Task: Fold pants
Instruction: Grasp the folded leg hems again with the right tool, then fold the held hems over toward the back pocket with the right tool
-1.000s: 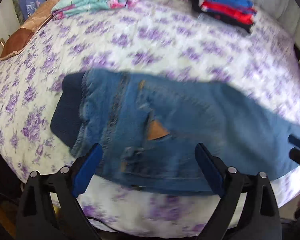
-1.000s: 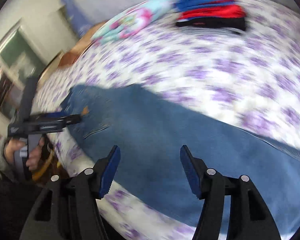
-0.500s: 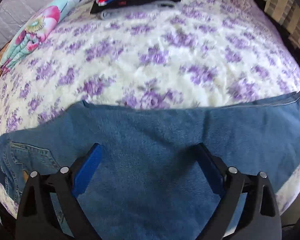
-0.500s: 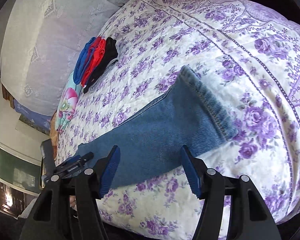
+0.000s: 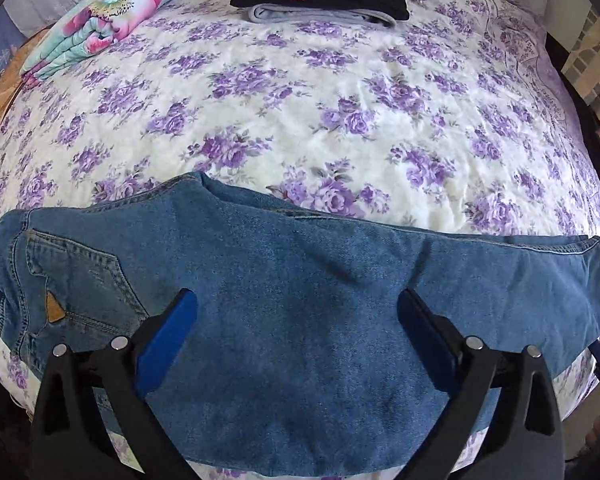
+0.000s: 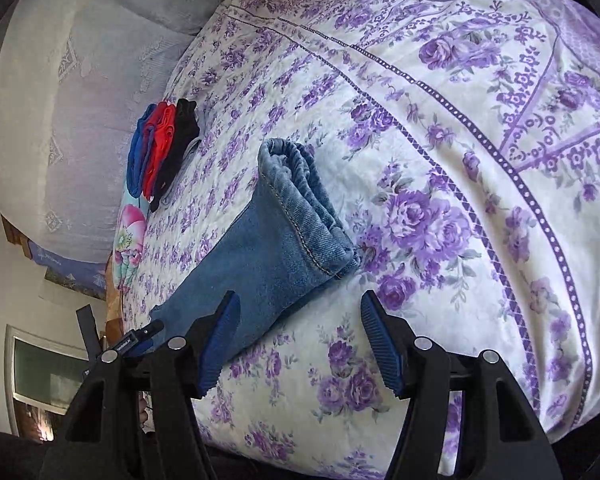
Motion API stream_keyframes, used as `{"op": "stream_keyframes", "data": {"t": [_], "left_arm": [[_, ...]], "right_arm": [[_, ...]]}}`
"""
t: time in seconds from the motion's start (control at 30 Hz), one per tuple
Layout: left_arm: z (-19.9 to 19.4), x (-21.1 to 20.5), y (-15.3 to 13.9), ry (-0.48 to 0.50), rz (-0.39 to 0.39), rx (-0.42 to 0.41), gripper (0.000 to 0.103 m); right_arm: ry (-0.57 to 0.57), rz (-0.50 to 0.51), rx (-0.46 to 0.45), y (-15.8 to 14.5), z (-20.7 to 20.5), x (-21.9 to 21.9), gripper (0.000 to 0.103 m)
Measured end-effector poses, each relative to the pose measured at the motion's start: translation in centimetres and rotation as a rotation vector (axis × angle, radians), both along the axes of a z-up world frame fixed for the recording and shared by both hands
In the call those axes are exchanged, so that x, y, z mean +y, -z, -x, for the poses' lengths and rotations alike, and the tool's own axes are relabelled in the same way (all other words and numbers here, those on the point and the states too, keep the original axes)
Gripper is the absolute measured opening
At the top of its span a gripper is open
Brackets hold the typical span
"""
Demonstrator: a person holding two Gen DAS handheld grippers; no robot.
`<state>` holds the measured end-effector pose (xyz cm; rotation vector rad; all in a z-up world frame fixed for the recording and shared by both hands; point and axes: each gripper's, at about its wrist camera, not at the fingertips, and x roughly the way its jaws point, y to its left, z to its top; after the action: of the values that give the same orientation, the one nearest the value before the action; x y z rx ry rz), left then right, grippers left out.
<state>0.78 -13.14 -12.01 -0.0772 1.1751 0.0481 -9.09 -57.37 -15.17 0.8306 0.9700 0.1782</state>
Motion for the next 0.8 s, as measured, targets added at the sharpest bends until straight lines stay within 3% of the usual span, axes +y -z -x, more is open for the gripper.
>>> {"op": "stream_keyframes", "data": {"t": [0.1, 0.2, 0.33, 0.4, 0.47, 0.53, 0.63, 0.8], "left_arm": [[0.3, 0.4, -0.1, -0.013, -0.020, 0.008, 0.098], [0.8, 0.9, -0.3, -0.027, -0.043, 0.017, 0.098], [1.6, 1.2, -0.5, -0.035, -0.089, 0.032, 0.098], [2.3, 1.3, -0.5, -0.036, -0.120, 0.036, 0.098], [2.8, 1.7, -0.5, -0.044, -0.129, 0.038, 0.098], [2.8, 2.1, -0.4, -0.054, -0.118, 0.037, 0.098], [2.2, 2.2, -0.4, -0.047, -0.100, 0.023, 0.098], [0.1, 0.0, 1.0, 0.076, -0.145, 0.025, 0.098]], "right_arm": [[0.035, -0.055, -0.010, 1.1, -0.8, -0.4, 0.064], [0.080, -0.137, -0.028, 2.2, -1.7, -0.7, 0.071], [0.093, -0.124, -0.089, 2.1, -2.6, -0.1, 0.077], [0.104, -0.113, -0.122, 1.9, -2.9, 0.1, 0.072], [0.119, -0.100, -0.137, 1.9, -3.0, -0.1, 0.048], [0.146, -0.135, -0.139, 2.2, -2.8, -0.7, 0.035], [0.176, -0.147, -0.151, 1.6, -2.4, -0.9, 0.029], [0.171, 0.012, -0.248, -2.9, -2.3, 1.3, 0.023]]}}
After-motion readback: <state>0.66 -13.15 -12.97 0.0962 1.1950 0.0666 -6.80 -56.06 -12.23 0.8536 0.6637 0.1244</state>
